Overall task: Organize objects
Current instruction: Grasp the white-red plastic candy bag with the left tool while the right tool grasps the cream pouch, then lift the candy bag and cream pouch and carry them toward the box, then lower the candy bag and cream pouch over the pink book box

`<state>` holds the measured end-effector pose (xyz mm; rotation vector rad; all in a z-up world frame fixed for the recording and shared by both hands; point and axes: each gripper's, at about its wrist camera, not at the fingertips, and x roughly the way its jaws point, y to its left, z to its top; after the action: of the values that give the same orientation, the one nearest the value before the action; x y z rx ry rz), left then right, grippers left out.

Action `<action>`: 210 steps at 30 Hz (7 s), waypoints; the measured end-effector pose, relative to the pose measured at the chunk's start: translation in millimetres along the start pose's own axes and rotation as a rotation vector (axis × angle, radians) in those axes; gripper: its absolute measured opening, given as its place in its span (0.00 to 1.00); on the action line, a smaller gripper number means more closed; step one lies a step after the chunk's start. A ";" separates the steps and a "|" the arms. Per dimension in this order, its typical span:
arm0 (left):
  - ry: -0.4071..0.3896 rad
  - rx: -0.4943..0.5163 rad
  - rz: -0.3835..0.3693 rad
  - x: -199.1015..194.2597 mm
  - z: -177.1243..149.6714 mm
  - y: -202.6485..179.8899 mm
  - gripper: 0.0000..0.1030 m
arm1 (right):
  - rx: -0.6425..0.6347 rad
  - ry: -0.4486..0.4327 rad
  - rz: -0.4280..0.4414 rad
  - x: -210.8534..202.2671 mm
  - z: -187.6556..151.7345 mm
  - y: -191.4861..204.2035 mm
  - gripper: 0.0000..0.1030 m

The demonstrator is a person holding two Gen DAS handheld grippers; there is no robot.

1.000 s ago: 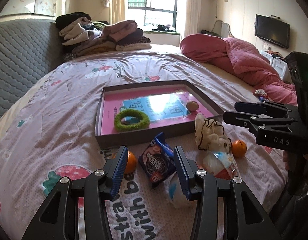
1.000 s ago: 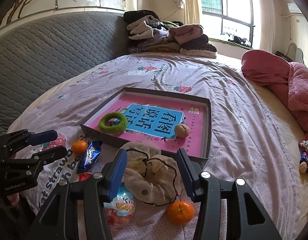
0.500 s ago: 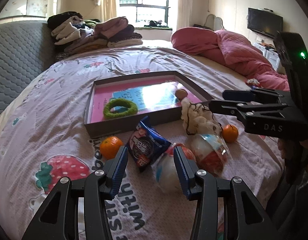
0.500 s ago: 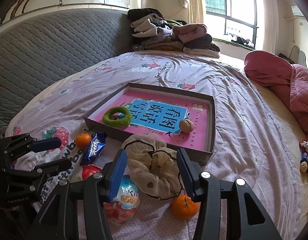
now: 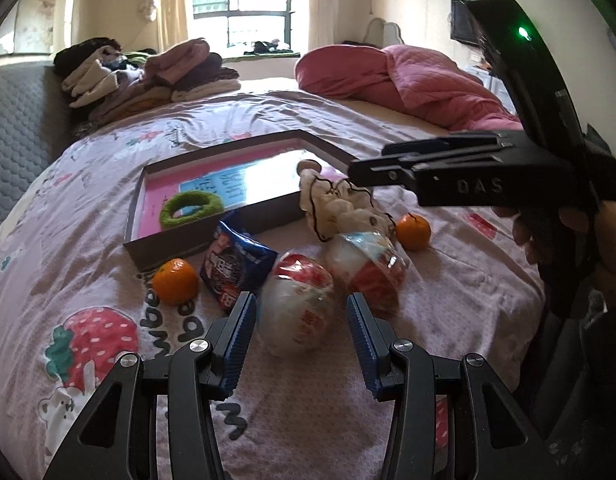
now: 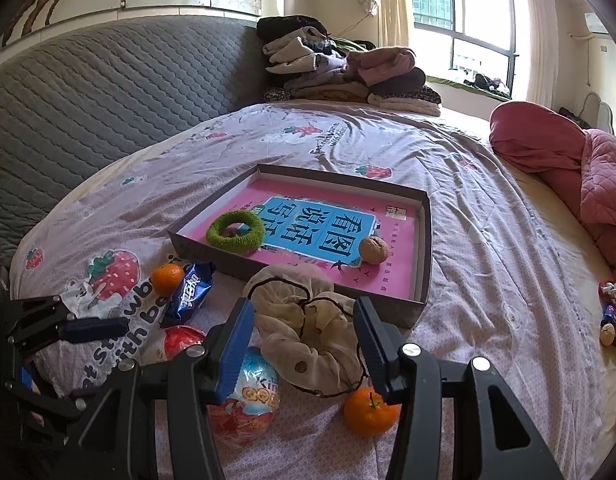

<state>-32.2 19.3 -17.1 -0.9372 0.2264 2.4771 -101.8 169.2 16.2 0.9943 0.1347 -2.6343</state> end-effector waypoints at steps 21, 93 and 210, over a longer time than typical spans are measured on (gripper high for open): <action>0.044 -0.039 -0.062 20.5 -6.9 12.9 0.47 | -0.117 0.083 -0.052 39.6 -5.1 33.0 0.50; -0.072 -0.141 -0.149 28.6 14.7 32.4 0.46 | 0.084 -0.020 0.094 18.2 7.7 -7.2 0.14; -0.129 -0.351 0.155 106.8 121.7 151.4 0.47 | -0.026 -0.029 0.036 99.0 83.9 -5.0 0.14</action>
<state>-246.5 -34.3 1.9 -0.9188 -0.1938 2.7651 -226.0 131.1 14.2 0.9411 0.1425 -2.6069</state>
